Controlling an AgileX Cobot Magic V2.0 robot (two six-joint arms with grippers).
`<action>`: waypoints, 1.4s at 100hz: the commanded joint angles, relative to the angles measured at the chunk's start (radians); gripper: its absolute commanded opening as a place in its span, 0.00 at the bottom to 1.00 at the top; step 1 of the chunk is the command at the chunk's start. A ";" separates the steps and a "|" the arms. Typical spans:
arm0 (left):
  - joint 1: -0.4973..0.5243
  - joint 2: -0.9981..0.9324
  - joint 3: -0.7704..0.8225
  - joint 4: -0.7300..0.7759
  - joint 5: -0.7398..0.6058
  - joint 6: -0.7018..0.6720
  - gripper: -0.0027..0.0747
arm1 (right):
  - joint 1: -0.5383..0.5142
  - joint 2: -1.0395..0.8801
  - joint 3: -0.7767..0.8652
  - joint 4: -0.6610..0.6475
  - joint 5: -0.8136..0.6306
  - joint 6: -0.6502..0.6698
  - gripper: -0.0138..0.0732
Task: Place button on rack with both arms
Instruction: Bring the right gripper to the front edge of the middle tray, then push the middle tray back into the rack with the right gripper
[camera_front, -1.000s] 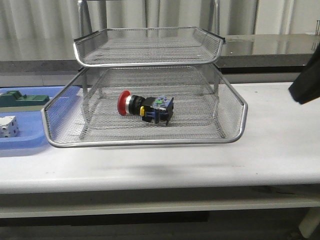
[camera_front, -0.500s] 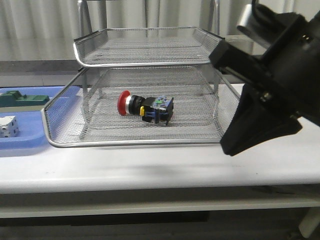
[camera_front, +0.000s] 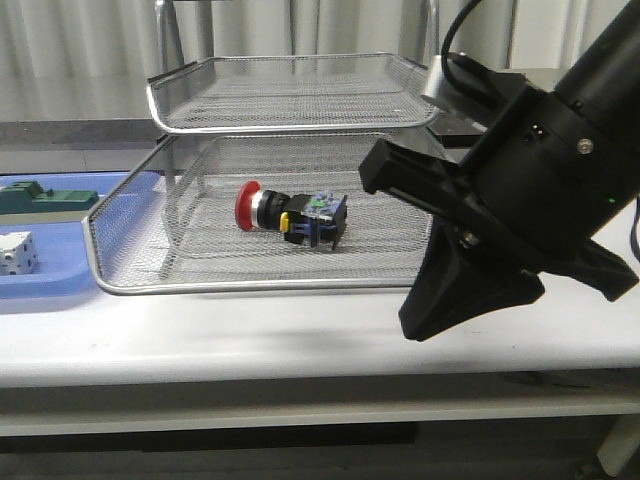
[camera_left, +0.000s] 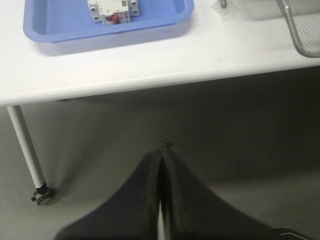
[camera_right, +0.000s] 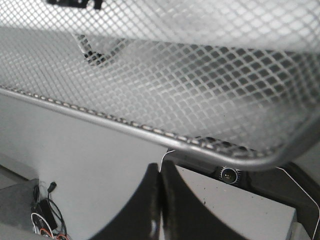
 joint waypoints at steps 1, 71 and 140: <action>0.000 0.006 -0.026 -0.002 -0.060 -0.013 0.01 | 0.004 -0.022 -0.030 0.024 -0.048 -0.005 0.09; 0.000 0.006 -0.026 -0.002 -0.060 -0.013 0.01 | 0.006 0.032 -0.030 0.024 -0.158 -0.005 0.09; 0.000 0.006 -0.026 -0.002 -0.060 -0.013 0.01 | 0.006 0.066 -0.082 0.011 -0.275 -0.005 0.09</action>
